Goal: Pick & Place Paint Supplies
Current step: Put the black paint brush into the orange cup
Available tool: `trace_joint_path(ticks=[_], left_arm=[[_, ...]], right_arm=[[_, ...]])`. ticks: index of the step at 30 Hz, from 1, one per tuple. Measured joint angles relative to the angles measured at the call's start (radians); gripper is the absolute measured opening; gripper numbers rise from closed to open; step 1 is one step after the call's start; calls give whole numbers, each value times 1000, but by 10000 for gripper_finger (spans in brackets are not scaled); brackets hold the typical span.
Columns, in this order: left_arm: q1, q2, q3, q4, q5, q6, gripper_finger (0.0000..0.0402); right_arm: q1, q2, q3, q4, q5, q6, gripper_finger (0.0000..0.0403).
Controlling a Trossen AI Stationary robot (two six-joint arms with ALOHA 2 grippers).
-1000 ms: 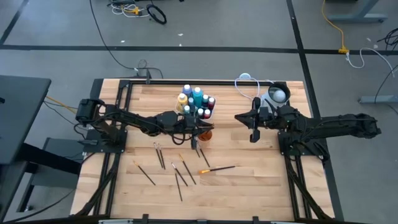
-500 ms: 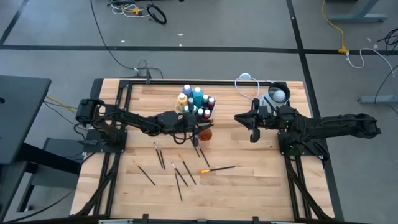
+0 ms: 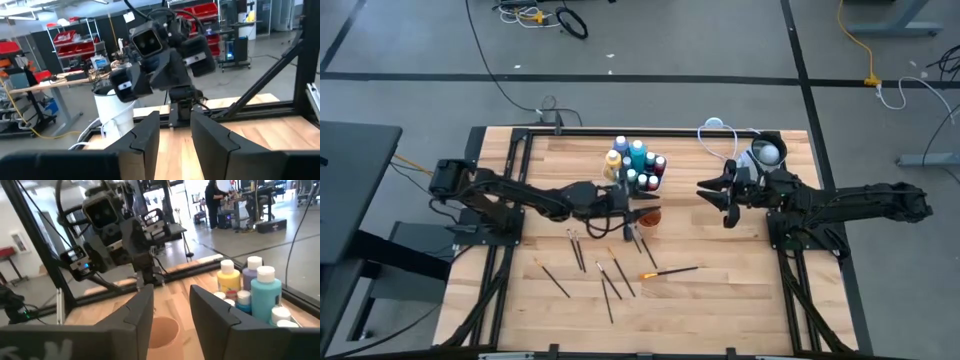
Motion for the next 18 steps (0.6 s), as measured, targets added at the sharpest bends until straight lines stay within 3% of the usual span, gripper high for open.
trace_joint_path(ticks=[6,9,18], left_arm=[[-54,-100,0,-136,-117,-28,115],[-82,-157,-1,-280,-163,-59,112],[-153,-268,-1,-677,-159,-256,111]], right_arm=[[2,0,0,45,-34,10,133],[1,0,0,62,-33,8,133],[1,0,0,61,-14,-108,133]])
